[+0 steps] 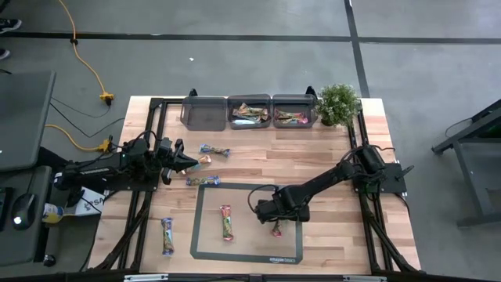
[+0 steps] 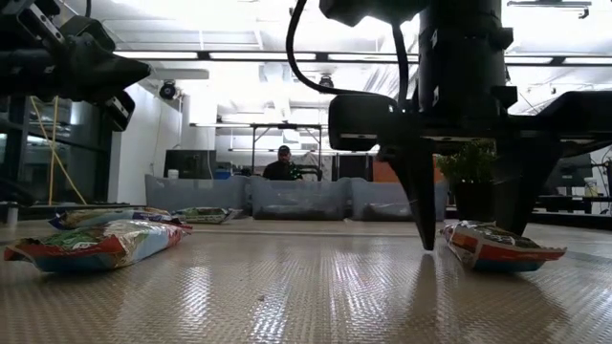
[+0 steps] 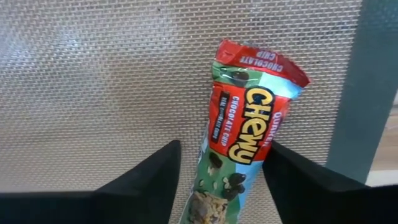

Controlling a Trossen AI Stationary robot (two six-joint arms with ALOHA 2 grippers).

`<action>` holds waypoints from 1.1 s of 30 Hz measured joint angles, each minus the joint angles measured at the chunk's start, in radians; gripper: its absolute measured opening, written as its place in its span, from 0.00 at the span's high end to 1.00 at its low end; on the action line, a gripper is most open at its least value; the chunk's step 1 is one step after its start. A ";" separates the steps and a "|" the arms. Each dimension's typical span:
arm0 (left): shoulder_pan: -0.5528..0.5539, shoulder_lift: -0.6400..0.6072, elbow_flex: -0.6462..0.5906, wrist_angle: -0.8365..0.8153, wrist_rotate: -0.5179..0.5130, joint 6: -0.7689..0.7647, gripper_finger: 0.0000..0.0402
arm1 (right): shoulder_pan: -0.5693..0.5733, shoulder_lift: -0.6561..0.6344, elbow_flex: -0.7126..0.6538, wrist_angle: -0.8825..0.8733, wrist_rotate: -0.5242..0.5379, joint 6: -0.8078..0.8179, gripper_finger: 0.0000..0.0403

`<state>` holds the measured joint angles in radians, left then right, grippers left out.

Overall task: Pick and place Granola Bars by type
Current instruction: Put the red granola bar into the right black bin

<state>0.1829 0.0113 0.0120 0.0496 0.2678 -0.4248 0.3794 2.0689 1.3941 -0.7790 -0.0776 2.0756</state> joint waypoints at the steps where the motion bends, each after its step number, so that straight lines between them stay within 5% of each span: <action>1: 0.000 0.000 0.000 0.000 0.001 0.000 1.00 | 0.000 0.000 0.000 -0.002 -0.001 -0.004 0.50; 16: 0.000 0.000 0.000 0.000 0.002 0.000 1.00 | 0.001 0.003 -0.002 -0.008 -0.010 -0.015 0.77; 33: 0.000 0.000 0.000 0.000 -0.002 0.000 1.00 | 0.001 0.012 0.096 -0.064 0.147 -0.185 0.82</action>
<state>0.1833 0.0113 0.0120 0.0494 0.2658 -0.4248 0.3805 2.0811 1.4899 -0.8433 0.0698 1.8906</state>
